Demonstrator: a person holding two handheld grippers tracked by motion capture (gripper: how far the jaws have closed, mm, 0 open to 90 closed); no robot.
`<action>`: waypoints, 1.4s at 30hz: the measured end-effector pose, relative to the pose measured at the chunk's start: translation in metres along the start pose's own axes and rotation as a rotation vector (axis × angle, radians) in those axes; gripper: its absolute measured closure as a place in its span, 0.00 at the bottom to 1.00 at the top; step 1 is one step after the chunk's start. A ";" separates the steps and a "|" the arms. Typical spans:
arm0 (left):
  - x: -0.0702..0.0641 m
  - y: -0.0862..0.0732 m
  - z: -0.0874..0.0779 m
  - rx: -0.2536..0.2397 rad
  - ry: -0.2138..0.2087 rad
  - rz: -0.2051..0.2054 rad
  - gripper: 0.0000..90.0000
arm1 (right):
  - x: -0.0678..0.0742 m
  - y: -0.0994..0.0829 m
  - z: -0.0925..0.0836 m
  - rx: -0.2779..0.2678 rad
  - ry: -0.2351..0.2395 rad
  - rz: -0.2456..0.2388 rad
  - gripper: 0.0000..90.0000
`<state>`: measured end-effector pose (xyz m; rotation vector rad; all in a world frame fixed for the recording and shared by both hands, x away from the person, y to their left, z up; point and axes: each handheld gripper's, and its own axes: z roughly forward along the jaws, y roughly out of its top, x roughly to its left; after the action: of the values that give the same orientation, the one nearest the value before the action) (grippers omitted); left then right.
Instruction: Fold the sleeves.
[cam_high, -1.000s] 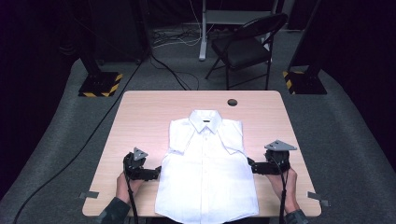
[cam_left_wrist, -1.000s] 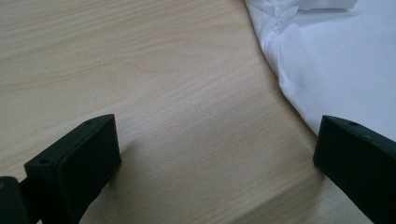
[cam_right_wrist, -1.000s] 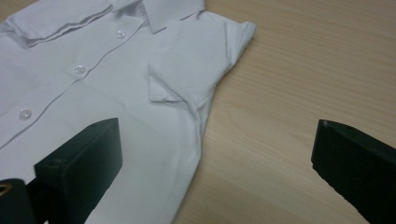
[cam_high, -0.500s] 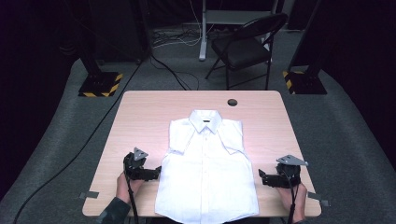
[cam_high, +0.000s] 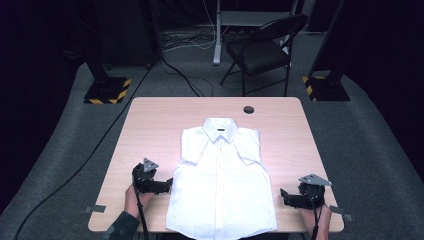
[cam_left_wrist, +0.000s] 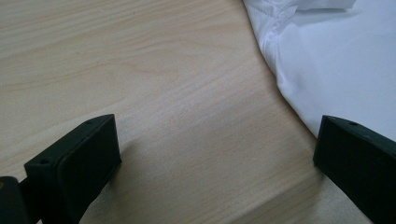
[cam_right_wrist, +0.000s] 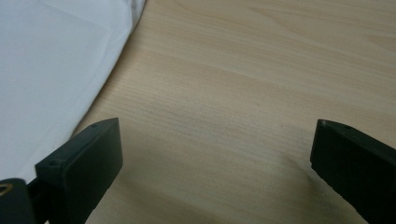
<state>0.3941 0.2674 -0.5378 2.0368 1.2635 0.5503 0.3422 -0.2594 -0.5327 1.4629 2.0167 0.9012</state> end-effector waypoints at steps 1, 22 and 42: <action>0.000 0.000 0.000 0.000 0.000 0.000 0.00 | 0.000 0.000 0.000 0.000 0.000 0.000 0.02; 0.000 0.002 0.002 0.002 -0.013 0.013 0.00 | 0.000 0.000 0.006 0.027 0.007 -0.005 0.00; 0.000 0.004 0.004 0.001 -0.015 0.016 0.00 | 0.000 0.000 0.006 0.027 0.004 -0.002 0.00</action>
<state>0.3993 0.2651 -0.5375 2.0493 1.2397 0.5406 0.3467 -0.2576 -0.5364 1.4744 2.0407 0.8796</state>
